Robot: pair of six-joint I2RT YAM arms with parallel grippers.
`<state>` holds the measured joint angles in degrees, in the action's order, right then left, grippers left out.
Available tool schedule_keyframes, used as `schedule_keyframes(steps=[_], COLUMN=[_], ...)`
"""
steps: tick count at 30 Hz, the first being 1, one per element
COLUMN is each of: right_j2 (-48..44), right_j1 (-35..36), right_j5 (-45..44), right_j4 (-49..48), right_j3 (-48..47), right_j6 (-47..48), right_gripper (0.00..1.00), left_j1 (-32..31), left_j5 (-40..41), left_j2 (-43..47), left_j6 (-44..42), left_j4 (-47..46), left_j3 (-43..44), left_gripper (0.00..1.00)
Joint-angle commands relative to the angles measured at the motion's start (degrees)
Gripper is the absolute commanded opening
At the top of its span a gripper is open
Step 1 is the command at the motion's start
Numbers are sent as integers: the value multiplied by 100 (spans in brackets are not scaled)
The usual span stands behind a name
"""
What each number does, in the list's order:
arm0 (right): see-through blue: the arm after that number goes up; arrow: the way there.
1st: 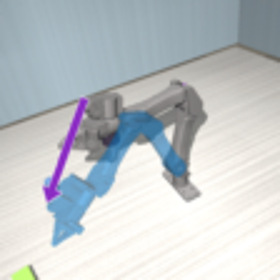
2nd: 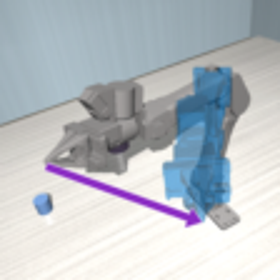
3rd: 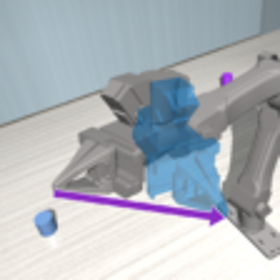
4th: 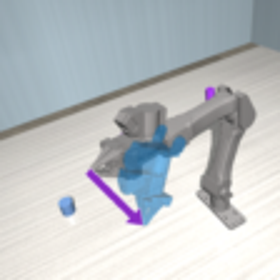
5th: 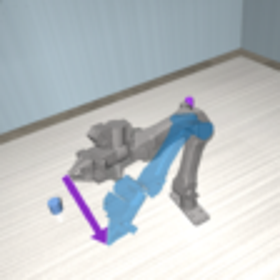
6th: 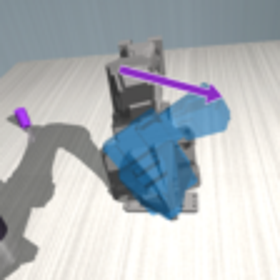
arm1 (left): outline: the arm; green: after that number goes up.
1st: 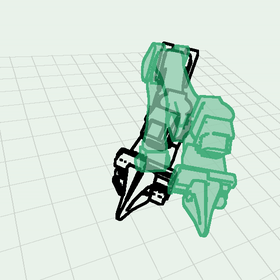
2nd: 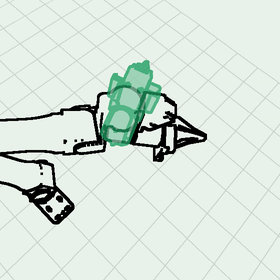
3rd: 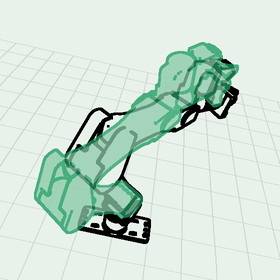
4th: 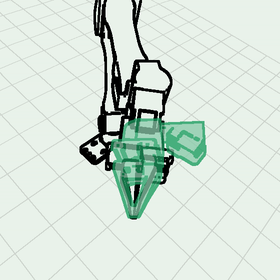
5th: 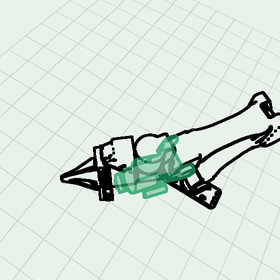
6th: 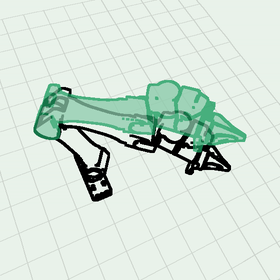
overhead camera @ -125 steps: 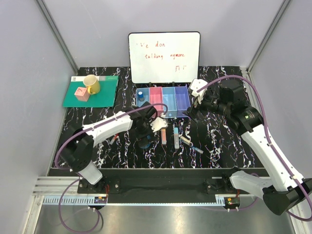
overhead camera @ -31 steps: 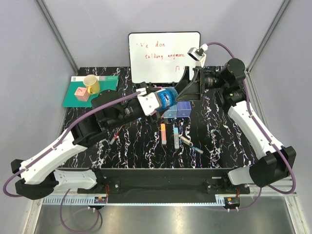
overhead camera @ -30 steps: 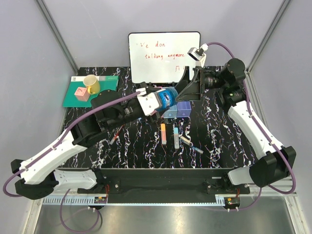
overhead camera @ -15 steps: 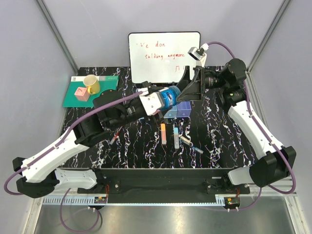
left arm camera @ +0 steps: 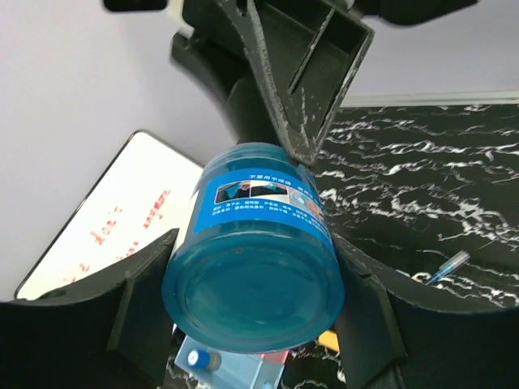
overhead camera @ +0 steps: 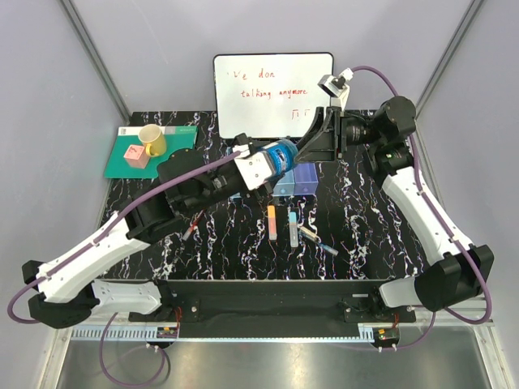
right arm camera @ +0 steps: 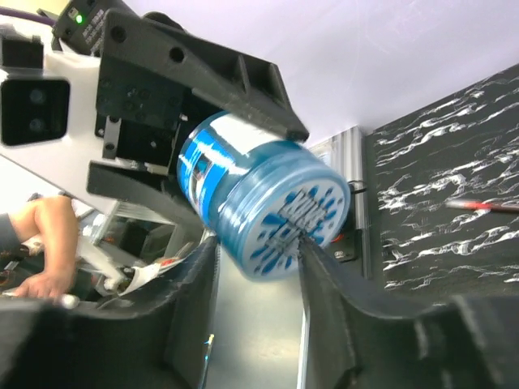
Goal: Sort the stationery into containers
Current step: Pick up the stationery from the center of the board.
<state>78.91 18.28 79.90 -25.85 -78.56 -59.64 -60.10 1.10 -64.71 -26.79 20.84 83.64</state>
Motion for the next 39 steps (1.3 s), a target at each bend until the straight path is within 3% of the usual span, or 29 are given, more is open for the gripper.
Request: schedule_keyframes(steps=[1, 2, 3, 13, 26, 28, 29, 31, 32, 33, 39], right_j2=[-105, -96, -78, 273, 151, 142, 116, 98, 63, 45, 1], right_j1=[132, 132, 132, 149, 299, 299, 299, 299, 299, 299, 299], right_j5=[-98, -71, -27, 114, -27, -27, -36, -53, -62, -88, -45], right_j4=[-122, -149, -192, -2081, -2302, -2241, -2188, -1987, -1838, -1680, -1731], right_j3=[-98, -106, -72, 272, 237, 219, 219, 227, 228, 228, 272], right_j6=[13, 40, 22, -1497, -1806, -1762, -1753, -1666, -1613, -1482, -1472], right_gripper=[78, 98, 100, 100, 98, 91, 70, 44, 22, 14, 0], left_j1=[-160, -178, -195, -380, -389, -389, -389, -389, -389, -389, -389], left_j5=[-400, -374, -339, -286, -506, -515, -506, -506, -506, -523, -462], left_j2=[-77, -77, -77, 63, 354, 336, 319, 345, 336, 345, 406], left_j6=[7, 33, 50, -318, -881, -968, -1004, -1144, -1188, -1241, -1285], left_j4=[-985, -977, -968, -941, -2338, -2435, -2470, -2584, -2594, -2594, -2497], left_j3=[223, 241, 284, 338, -752, -822, -849, -936, -963, -981, -1077], left_gripper=[0, 0, 0, 0, 0, 0, 0, 0, 0, 0, 0])
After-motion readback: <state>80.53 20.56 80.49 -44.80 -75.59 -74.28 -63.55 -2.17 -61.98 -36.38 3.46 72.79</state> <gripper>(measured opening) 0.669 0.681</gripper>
